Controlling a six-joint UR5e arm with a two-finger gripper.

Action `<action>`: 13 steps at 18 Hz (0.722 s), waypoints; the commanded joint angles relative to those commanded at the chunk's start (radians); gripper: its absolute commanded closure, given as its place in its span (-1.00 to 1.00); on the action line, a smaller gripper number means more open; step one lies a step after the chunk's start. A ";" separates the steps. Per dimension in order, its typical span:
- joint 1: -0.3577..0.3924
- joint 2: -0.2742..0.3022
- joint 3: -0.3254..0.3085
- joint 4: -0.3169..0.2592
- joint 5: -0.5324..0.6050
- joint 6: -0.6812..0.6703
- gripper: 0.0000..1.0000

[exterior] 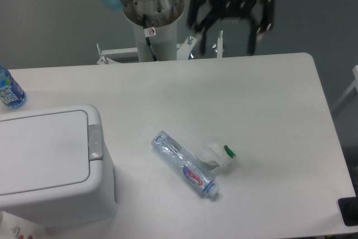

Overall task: Open the trash can
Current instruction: 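Lower the open gripper onto the hinged edge of the trash can lid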

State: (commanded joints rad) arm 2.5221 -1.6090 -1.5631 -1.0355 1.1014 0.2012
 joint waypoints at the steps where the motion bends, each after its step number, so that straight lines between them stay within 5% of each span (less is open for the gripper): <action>1: -0.022 -0.023 -0.006 0.005 -0.006 -0.014 -1.00; 7: -0.121 -0.166 0.031 0.124 -0.018 -0.308 -1.00; 13: -0.167 -0.189 0.034 0.141 -0.018 -0.371 -1.00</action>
State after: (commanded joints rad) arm 2.3547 -1.7979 -1.5294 -0.8943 1.0830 -0.1702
